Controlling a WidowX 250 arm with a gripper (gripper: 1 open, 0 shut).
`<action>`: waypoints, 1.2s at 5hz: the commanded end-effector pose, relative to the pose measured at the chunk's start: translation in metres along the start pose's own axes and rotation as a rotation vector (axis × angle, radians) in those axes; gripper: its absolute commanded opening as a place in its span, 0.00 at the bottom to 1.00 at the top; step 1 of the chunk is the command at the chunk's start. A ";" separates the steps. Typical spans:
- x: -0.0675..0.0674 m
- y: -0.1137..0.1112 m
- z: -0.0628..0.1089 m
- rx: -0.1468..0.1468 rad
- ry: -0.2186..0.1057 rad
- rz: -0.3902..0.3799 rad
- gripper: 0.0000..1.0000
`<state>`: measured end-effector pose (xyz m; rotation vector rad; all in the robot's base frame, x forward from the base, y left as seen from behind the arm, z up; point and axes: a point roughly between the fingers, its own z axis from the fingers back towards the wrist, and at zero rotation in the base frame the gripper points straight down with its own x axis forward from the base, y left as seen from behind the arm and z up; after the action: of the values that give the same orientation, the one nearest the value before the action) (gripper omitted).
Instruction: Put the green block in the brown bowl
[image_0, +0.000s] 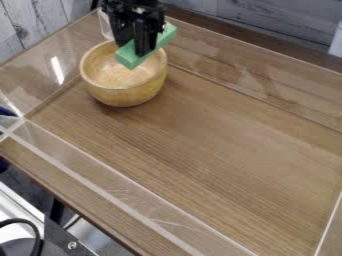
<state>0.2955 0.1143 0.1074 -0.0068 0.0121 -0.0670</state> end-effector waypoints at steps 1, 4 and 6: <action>0.001 0.018 0.003 0.011 -0.044 -0.016 0.00; -0.013 0.053 -0.018 -0.076 -0.101 -0.050 0.00; -0.017 0.057 -0.026 -0.072 -0.113 -0.100 0.00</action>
<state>0.2739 0.1658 0.0626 -0.1295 -0.0443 -0.1590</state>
